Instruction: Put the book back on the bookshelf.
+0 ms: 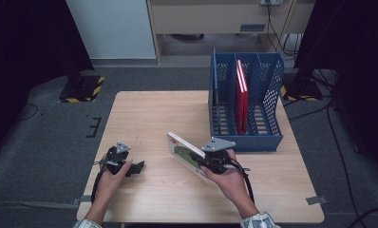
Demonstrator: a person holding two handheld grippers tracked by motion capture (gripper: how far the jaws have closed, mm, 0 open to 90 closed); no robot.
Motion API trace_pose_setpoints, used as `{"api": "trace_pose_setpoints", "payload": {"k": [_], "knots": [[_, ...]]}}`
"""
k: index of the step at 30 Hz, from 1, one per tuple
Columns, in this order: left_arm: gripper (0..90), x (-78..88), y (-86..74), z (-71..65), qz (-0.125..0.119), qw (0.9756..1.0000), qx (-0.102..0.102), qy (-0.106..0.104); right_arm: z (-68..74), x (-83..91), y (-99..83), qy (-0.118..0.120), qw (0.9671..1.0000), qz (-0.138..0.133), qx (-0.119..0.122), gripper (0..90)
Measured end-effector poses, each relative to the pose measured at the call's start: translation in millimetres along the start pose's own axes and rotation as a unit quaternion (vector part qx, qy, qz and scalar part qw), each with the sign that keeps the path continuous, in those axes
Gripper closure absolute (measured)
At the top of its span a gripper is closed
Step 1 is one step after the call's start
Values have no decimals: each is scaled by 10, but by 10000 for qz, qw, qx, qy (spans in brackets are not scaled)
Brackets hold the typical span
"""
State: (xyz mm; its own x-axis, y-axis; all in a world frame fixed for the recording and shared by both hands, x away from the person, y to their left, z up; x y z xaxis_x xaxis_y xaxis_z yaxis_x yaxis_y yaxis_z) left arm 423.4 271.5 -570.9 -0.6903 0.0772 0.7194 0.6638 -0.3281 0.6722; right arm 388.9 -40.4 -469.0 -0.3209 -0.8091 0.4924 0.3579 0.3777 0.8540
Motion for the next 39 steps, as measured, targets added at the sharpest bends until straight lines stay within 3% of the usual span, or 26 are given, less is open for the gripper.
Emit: {"api": "trace_pose_setpoints", "payload": {"k": [6, 19, 39], "knots": [[0, -11, -6, 0, -73, 10000, 32, -13, 2, 63, -24, -57, 10000, -1, -3, 761], [0, -19, -11, -6, -146, 9999, 72, 6, -32, 442, -88, -313, 9995, -83, 19, 761], [0, -18, -9, -14, -146, 9999, 72, 8, -89, 949, -419, -678, 9972, -163, -254, 761]]}}
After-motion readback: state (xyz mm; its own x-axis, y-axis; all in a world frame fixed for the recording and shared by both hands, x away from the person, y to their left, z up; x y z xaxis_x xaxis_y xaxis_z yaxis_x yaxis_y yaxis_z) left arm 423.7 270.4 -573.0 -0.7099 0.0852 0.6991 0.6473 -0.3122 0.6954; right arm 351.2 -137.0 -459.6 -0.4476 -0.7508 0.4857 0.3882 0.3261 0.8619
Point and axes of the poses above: each handheld gripper's, and its own axes: x roughly backward along the jaws, y roughly out of its top, z roughly to its left, the point moved 5 cm from there along -x, roughly forward along the jaws, and after that the axes turned 13 degrees about y, right-handed, at the moved point
